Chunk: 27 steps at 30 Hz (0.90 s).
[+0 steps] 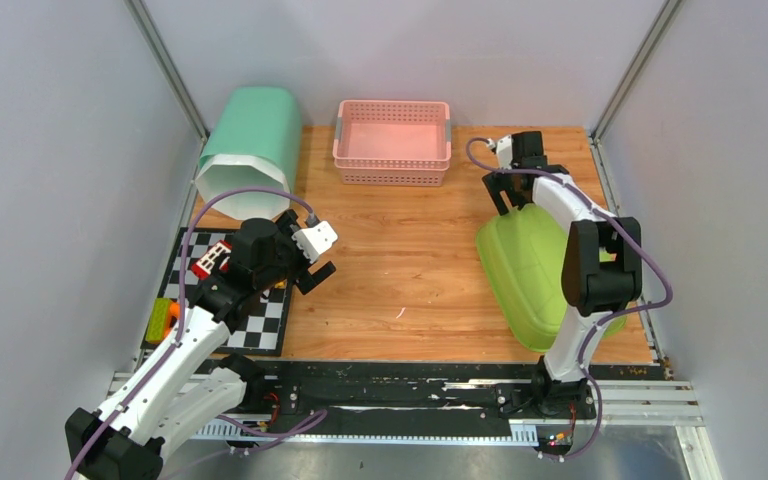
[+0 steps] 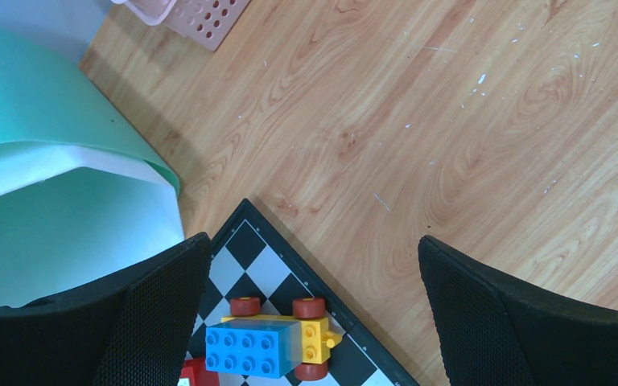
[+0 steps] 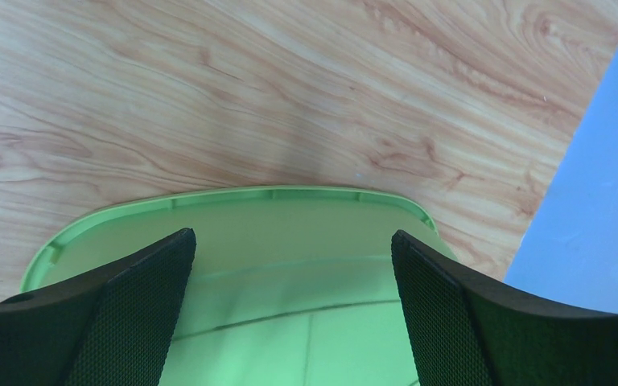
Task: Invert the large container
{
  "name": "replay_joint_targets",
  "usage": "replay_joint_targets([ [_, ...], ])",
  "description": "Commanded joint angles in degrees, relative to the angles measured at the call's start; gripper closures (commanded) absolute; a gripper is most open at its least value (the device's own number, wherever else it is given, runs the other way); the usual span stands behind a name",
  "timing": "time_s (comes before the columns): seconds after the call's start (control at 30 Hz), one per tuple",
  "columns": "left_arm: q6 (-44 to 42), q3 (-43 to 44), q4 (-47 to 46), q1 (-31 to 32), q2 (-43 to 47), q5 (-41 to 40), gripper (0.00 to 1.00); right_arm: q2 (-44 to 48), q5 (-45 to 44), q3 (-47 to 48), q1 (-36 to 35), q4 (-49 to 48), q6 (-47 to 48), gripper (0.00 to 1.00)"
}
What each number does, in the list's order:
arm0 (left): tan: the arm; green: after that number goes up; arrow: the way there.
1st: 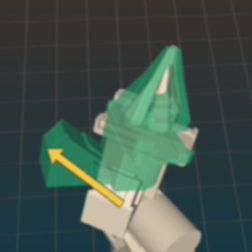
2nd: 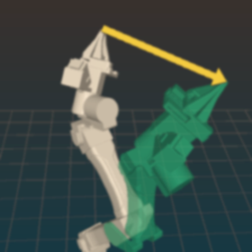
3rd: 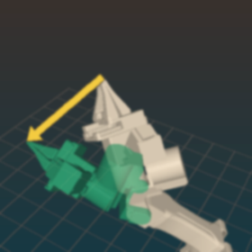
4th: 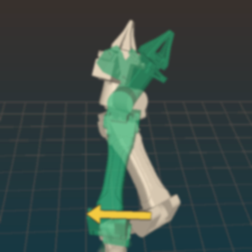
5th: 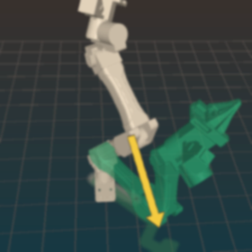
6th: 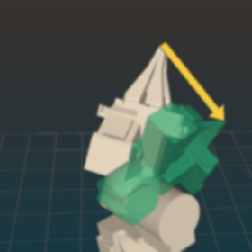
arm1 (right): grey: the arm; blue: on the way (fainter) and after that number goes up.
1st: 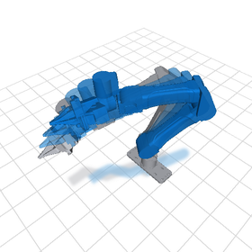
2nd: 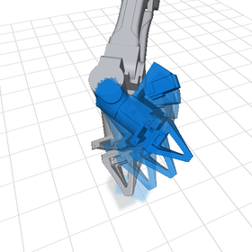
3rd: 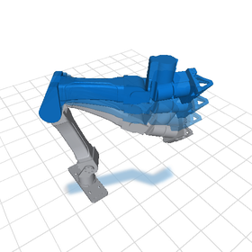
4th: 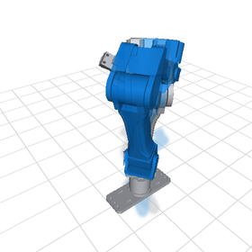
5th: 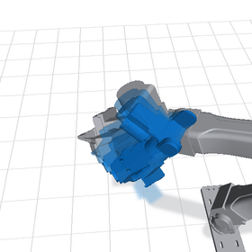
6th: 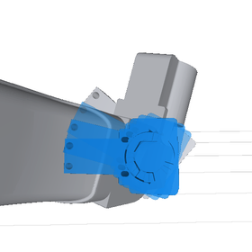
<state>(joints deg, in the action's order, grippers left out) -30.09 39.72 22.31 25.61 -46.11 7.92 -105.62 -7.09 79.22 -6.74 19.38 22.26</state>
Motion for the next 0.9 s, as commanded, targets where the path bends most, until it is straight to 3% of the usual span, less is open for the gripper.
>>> replay_joint_targets([
  [0.0, -0.5, -0.9, -1.4, 0.3, 0.1, 0.7, 0.0, -0.8, -2.0, 0.9, 3.7, 3.3, -1.9, 0.07],
  [0.2, -0.4, -0.8, -1.4, 0.3, 0.1, 0.7, 0.0, 0.3, 0.2, 2.5, 6.3, 2.9, -2.0, 0.07],
  [0.4, -0.4, -0.7, -1.4, 0.3, -0.3, 0.7, 0.0, 10.5, 8.3, -3.0, 4.2, -1.8, 2.4, 0.08],
  [0.57, -0.4, -0.6, -1.4, 0.3, -0.5, 0.6, 0.0, 18.4, 7.2, -10.1, -1.8, -4.5, 8.2, 0.08],
  [0.87, -0.3, -0.5, -1.2, 0.3, 0.0, 0.6, 0.0, 22.2, -5.4, -21.9, -14.3, -9.1, 18.8, 0.08],
])
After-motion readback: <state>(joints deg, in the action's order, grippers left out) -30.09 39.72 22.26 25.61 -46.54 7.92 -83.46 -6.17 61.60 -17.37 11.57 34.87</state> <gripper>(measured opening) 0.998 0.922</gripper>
